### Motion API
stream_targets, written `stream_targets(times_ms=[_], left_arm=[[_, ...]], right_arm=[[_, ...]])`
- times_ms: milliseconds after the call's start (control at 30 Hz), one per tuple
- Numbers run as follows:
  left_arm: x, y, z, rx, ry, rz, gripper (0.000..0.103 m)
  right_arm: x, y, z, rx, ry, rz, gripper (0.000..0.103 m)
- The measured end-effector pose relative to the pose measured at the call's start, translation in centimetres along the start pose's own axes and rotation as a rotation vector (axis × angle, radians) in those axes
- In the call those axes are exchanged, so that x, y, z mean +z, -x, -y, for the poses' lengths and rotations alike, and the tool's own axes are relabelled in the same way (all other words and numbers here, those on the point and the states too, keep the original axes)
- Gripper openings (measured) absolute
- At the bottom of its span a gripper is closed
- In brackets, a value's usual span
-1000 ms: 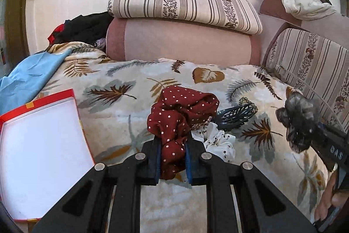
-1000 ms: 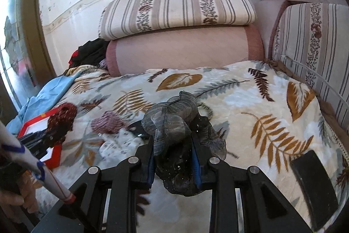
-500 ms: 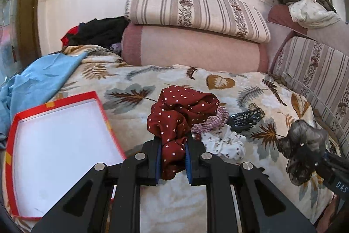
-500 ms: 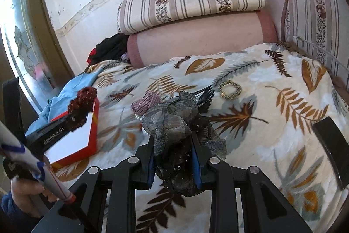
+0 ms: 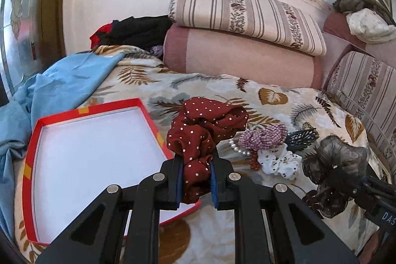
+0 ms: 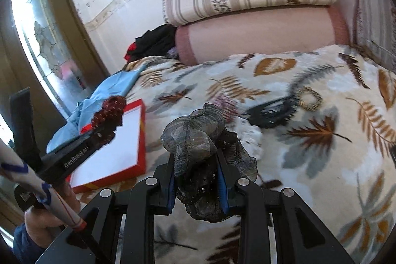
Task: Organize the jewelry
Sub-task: 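Carry both scrunchies over the red-rimmed white box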
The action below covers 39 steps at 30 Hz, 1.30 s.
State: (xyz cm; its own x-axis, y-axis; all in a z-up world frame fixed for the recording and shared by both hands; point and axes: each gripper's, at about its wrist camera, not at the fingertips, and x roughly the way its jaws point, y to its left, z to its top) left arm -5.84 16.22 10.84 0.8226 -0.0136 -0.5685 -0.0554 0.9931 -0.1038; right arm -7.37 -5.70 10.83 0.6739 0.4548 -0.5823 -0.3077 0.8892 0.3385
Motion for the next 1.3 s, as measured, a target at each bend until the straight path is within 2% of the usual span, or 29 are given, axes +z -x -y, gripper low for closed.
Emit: stream_targets(times_ms=[433, 800, 1067, 1300], left_arm=[[1.2, 0.6, -4.0, 0.042, 0.062, 0.014, 0.017], [1.9, 0.9, -11.4, 0.121, 0.161, 0.002, 0.017], [3.2, -1.4, -18.1, 0.227, 0.239, -0.051, 0.018], [4.1, -4.7, -22.8, 0.269, 0.328, -0.105, 0.018]], right_arm=[[1.5, -2.1, -3.5, 0.037, 0.041, -0.036, 0.030], [3.9, -5.2, -9.5, 0.112, 0.113, -0.072, 0.030], [6.2, -10.7, -15.2, 0.200, 0.126, -0.156, 0.030], [7.9, -16.5, -19.0, 0.209, 0.149, -0.211, 0.030]])
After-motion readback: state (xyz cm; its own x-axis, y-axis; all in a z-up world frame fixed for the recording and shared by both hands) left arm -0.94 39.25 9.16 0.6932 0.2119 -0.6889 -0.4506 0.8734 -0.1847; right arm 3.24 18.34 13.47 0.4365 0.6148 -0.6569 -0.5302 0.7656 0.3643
